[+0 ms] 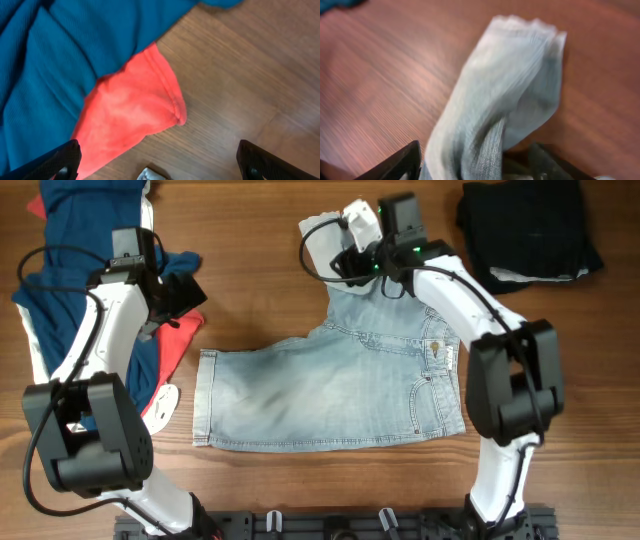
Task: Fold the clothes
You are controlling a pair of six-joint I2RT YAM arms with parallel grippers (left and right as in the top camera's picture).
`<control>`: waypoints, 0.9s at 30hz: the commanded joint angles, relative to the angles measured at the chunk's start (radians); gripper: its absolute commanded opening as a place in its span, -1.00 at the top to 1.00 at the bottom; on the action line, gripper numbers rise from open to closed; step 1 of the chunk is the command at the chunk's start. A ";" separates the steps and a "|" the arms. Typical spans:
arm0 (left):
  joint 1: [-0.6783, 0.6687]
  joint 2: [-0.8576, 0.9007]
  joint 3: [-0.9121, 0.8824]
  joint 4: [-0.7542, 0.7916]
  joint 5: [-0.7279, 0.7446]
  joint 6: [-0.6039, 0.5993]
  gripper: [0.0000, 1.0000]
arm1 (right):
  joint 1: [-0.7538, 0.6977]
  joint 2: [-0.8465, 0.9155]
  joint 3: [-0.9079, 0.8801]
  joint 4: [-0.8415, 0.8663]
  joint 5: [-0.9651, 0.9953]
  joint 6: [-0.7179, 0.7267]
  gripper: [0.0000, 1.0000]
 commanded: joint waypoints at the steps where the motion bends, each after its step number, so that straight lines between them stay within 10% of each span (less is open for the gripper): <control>1: 0.002 -0.016 0.010 -0.003 0.002 -0.006 -1.00 | 0.002 0.025 0.013 -0.001 -0.001 0.000 0.02; 7: 0.002 -0.016 0.010 -0.004 0.004 -0.006 -1.00 | 0.002 0.024 0.019 -0.005 -0.026 0.010 0.92; 27: -0.004 -0.016 0.010 -0.015 0.082 0.028 -0.96 | -0.016 -0.148 0.303 -0.626 -0.400 -0.177 0.92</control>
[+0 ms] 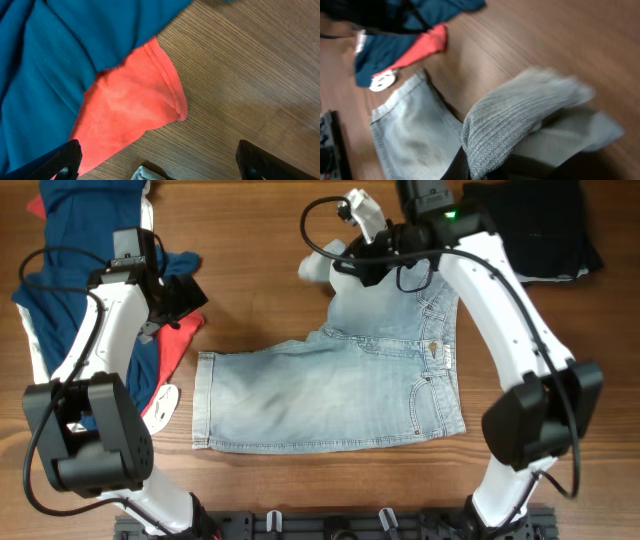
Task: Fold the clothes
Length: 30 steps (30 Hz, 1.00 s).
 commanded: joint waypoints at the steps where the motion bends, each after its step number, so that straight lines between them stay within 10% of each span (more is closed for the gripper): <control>1: -0.013 -0.016 0.010 0.007 0.103 0.039 -0.96 | -0.023 0.026 0.011 -0.003 -0.097 -0.066 0.92; 8: -0.180 0.005 0.010 0.191 0.331 0.208 -0.99 | -0.049 0.056 0.011 -0.005 -0.177 -0.068 0.92; 30: -0.305 0.374 0.010 0.831 0.775 0.088 -0.99 | -0.051 0.056 0.011 -0.039 -0.174 -0.115 0.92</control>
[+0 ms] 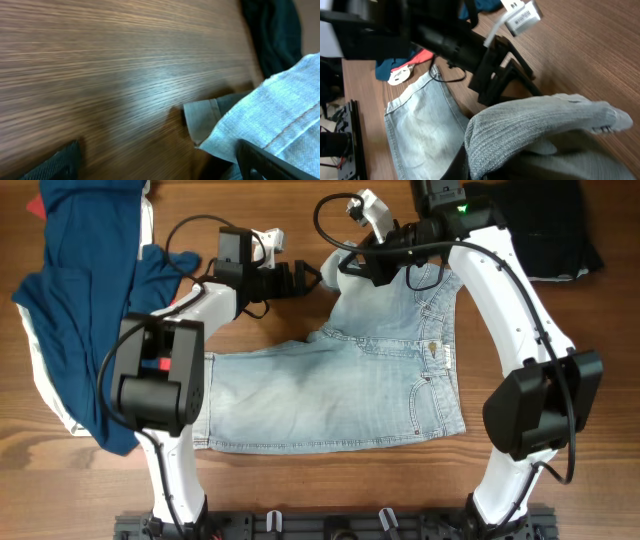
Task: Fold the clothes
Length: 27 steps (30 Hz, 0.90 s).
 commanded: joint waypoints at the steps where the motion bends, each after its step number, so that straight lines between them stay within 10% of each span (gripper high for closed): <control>1: 0.002 0.039 0.008 0.085 0.152 -0.050 -0.99 | 0.003 0.005 0.008 0.000 -0.047 -0.026 0.92; 27: -0.010 0.181 0.008 0.512 0.412 -0.189 -0.99 | 0.002 0.005 0.008 0.008 -0.047 -0.023 0.92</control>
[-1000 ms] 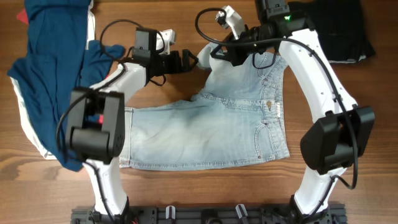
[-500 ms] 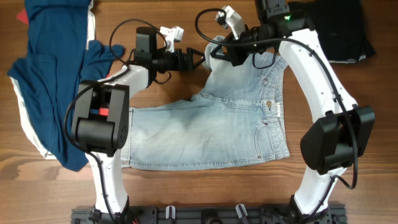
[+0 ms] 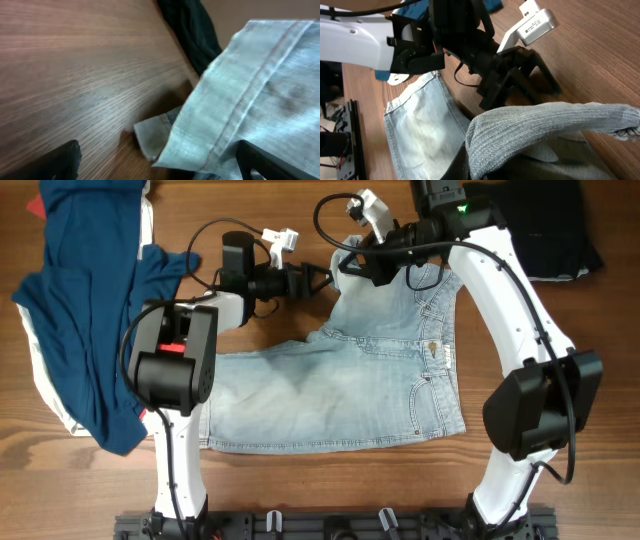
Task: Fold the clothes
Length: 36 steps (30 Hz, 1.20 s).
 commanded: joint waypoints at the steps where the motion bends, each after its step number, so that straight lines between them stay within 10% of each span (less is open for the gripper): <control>1: -0.018 0.023 0.006 0.079 0.059 -0.076 -1.00 | 0.002 0.005 0.008 0.007 -0.047 -0.021 0.92; 11: -0.085 0.023 0.007 0.163 0.065 -0.129 -0.60 | 0.002 0.005 0.008 0.007 -0.047 -0.017 0.92; 18: -0.087 0.023 0.007 0.198 0.065 -0.201 0.88 | 0.002 0.005 0.008 0.006 -0.047 -0.016 0.92; 36: 0.226 -0.124 0.006 0.088 0.270 -0.272 0.93 | -0.005 0.006 0.008 0.143 0.162 0.091 0.92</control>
